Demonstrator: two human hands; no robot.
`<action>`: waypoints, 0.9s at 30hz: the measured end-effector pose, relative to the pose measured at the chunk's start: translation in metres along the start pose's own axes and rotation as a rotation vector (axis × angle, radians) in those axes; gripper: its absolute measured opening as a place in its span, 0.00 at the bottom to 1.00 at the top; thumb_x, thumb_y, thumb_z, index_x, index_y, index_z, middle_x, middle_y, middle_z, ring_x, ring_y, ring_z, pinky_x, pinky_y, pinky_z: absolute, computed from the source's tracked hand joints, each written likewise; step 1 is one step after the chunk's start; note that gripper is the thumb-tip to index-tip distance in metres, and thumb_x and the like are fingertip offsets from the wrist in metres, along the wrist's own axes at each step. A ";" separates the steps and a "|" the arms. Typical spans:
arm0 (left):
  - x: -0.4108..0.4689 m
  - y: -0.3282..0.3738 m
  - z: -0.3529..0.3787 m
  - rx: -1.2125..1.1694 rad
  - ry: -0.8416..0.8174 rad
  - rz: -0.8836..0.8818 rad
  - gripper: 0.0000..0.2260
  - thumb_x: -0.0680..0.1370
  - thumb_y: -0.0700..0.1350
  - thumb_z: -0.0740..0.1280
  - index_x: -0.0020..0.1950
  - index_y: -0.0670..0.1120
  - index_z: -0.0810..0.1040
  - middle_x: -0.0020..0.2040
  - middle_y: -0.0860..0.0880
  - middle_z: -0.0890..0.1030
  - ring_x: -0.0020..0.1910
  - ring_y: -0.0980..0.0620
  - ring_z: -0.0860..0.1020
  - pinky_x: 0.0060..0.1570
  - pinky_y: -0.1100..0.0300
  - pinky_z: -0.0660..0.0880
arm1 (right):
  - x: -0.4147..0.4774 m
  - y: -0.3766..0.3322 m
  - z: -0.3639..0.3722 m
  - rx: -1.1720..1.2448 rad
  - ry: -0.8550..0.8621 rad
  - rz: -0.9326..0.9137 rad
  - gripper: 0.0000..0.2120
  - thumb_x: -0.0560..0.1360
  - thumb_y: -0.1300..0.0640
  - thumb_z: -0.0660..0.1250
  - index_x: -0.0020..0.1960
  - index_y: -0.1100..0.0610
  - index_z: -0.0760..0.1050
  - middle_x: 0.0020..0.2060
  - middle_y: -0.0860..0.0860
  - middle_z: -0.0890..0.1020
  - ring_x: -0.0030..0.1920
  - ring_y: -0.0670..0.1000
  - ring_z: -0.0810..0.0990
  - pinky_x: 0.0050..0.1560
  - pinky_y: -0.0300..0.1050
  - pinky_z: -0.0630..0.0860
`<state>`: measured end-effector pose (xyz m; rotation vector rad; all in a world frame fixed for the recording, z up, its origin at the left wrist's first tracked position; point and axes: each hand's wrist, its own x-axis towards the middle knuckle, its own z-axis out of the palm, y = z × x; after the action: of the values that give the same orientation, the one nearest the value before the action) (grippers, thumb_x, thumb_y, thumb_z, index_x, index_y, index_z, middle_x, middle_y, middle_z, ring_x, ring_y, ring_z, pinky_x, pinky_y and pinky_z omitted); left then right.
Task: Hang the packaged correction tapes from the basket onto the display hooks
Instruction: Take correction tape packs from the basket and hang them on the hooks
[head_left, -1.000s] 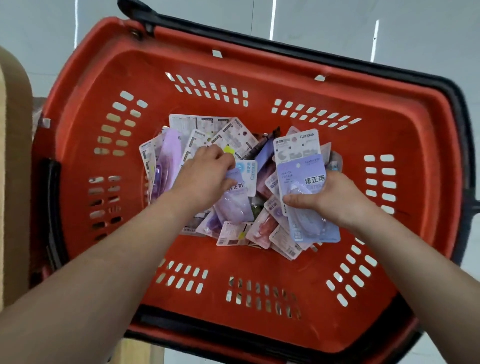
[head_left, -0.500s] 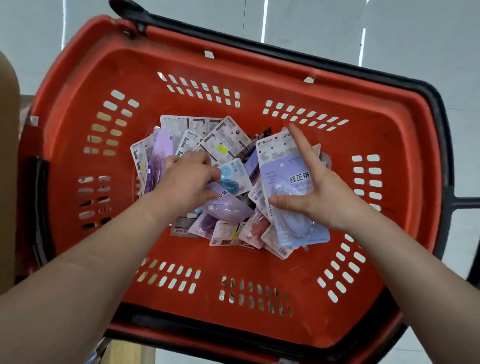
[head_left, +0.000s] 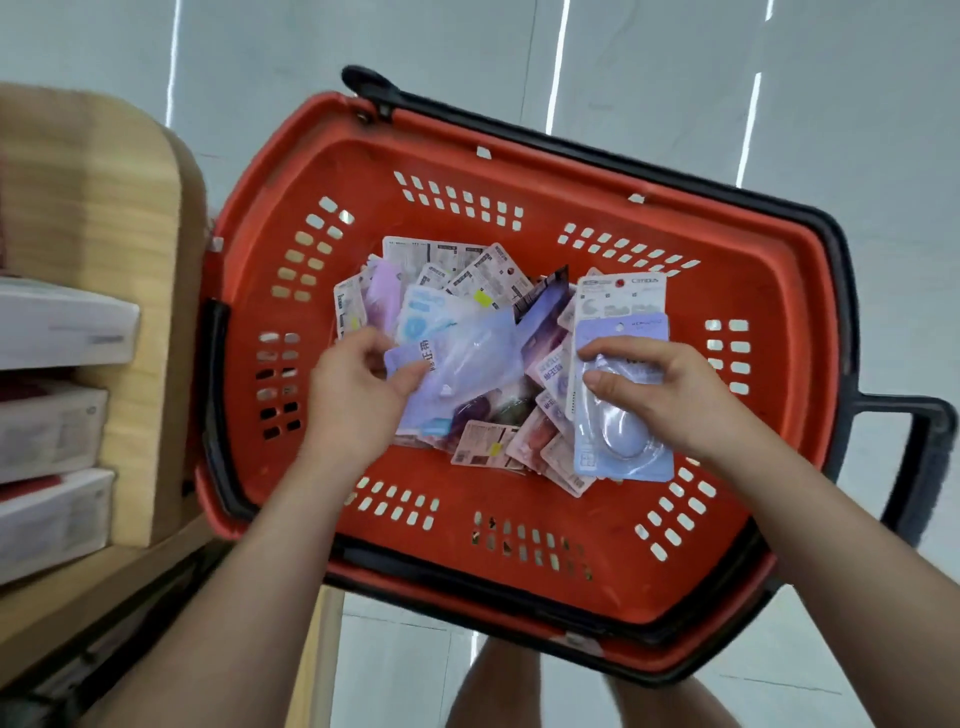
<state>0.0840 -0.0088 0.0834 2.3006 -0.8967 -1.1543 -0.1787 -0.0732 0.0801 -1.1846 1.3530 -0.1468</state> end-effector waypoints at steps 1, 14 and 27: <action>-0.016 0.011 -0.007 -0.249 0.025 -0.081 0.11 0.75 0.39 0.73 0.37 0.48 0.75 0.34 0.44 0.80 0.33 0.53 0.76 0.36 0.57 0.74 | -0.006 -0.008 -0.001 0.005 0.005 -0.003 0.07 0.75 0.57 0.72 0.53 0.51 0.83 0.54 0.42 0.83 0.56 0.38 0.80 0.52 0.25 0.72; -0.218 0.167 -0.040 -1.007 0.294 -0.270 0.05 0.77 0.39 0.71 0.46 0.45 0.75 0.41 0.45 0.81 0.42 0.47 0.78 0.48 0.47 0.74 | -0.153 -0.182 -0.025 0.159 -0.068 -0.159 0.20 0.80 0.45 0.62 0.46 0.62 0.81 0.42 0.55 0.85 0.40 0.44 0.78 0.43 0.44 0.72; -0.454 0.256 -0.146 -1.209 0.539 -0.152 0.07 0.82 0.42 0.64 0.52 0.38 0.78 0.44 0.43 0.82 0.42 0.47 0.79 0.46 0.50 0.77 | -0.356 -0.315 -0.062 -0.136 -0.786 -0.378 0.23 0.66 0.63 0.80 0.58 0.52 0.80 0.50 0.49 0.86 0.49 0.49 0.85 0.47 0.39 0.78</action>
<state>-0.0933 0.1405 0.5725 1.4834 0.2002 -0.7068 -0.1685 -0.0095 0.5550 -1.4015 0.4522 0.1398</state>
